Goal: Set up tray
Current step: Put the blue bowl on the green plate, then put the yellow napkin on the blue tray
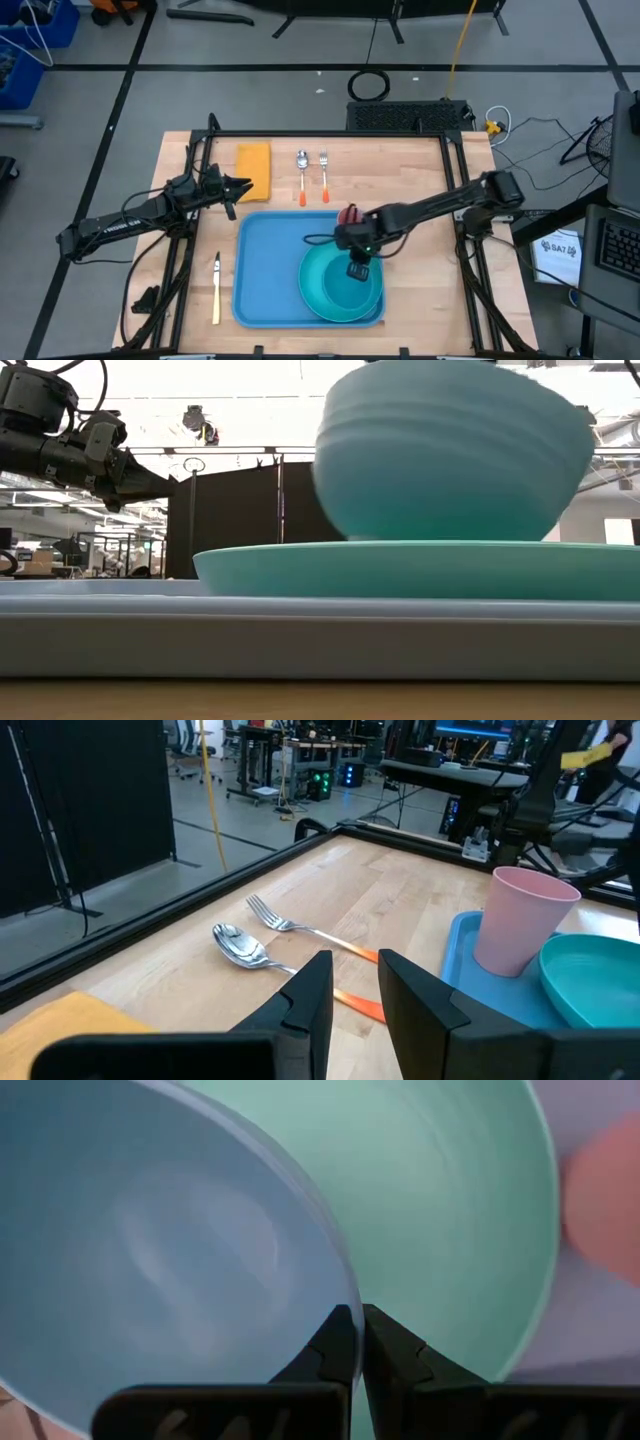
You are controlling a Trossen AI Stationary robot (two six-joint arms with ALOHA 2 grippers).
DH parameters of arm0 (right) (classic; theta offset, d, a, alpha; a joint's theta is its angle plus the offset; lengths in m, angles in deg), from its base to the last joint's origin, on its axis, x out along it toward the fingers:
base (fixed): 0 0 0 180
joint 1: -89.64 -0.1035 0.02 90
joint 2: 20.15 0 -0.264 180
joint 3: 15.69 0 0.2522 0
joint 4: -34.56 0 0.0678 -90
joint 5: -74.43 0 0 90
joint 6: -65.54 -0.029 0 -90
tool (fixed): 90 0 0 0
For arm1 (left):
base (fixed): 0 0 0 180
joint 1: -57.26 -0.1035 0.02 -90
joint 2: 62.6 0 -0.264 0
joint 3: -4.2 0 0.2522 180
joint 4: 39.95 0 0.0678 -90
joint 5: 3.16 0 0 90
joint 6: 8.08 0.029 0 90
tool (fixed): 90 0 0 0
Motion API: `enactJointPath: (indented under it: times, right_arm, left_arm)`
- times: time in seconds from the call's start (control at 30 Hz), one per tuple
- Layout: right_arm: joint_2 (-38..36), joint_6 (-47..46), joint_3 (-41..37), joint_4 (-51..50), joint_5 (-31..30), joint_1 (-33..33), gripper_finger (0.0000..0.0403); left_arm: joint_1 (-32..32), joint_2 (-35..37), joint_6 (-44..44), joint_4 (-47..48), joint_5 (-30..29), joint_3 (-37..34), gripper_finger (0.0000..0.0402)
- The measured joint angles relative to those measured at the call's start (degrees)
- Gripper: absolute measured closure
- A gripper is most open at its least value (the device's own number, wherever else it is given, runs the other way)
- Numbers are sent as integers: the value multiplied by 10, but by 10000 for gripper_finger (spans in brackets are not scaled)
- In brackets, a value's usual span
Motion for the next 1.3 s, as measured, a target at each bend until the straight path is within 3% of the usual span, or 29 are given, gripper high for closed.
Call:
enactJointPath:
  times: [0.3, 0.8, 1.03, 1.17, 1.3]
  right_arm:
    - [23, 11, 5, -18, -2, -4, 392]
    - [-12, -3, 5, 20, -15, -4, 276]
    - [-134, 10, 5, -9, -143, -7, 275]
    - [-222, 69, -6, 4, -275, -32, 277]
    - [-328, 143, -92, 90, -405, -59, 274]
  left_arm:
    - [0, 0, 0, 13, 0, 0, 314]
    - [0, 0, 0, 12, 0, 0, 314]
    - [0, 0, 0, 11, 0, 0, 314]
    - [0, 0, 5, 11, -1, 0, 314]
    - [0, 0, 23, 9, -4, 0, 314]
